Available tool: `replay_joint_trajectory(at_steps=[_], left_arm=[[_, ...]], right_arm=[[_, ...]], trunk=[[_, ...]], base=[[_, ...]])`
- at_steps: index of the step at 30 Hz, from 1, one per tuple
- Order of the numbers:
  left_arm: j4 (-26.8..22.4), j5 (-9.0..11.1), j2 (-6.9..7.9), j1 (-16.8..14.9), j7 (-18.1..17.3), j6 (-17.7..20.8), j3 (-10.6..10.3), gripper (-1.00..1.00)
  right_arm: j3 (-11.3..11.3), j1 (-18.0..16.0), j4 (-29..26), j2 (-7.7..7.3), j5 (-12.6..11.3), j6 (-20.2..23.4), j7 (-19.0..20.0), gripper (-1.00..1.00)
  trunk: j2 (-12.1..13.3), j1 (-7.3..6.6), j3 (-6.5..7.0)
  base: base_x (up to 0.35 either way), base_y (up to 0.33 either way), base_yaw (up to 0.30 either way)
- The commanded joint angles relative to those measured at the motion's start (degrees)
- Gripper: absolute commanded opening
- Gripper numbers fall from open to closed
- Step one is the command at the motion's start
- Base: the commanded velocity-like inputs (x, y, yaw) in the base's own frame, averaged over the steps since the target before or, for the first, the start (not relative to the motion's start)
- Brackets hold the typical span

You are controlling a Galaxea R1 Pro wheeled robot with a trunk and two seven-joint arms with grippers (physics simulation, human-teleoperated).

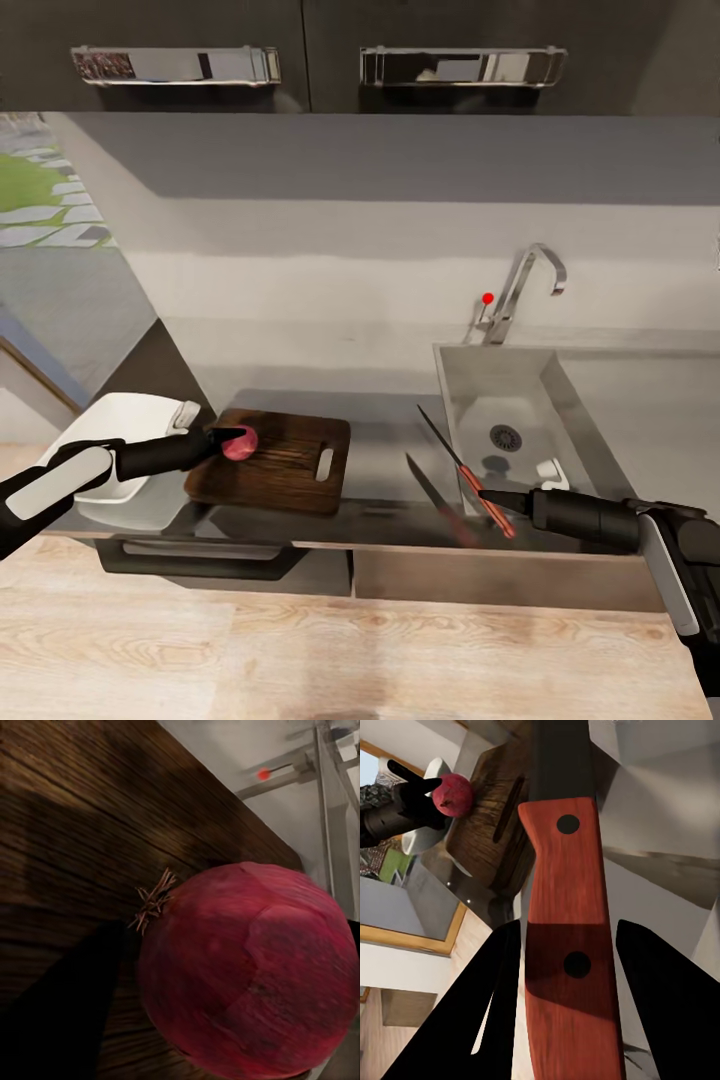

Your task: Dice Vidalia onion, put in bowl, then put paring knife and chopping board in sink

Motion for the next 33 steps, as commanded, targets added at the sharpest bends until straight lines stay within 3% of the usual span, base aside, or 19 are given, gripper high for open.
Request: replay_joint_trajectory(at_steps=[1, 33], left_arm=[[0.1, -0.97, 0.07, -0.07, 0.14, -0.29, -0.41, 1.0], [-0.71, -1.23, 0.05, -0.07, -0.29, -0.29, -0.42, 1.0]], right_arm=[[-0.03, -0.05, 0.01, 0.0, 0.0, 0.34, 0.39, -1.0], [-0.03, -0.05, 0.01, -0.04, -0.01, 0.29, 0.42, -1.0]], trunk=[[-0.09, 0.05, -0.02], [-0.09, 0.05, 3.0]], base=[[0.0, 0.0, 0.0], [0.0, 0.0, 0.0]])
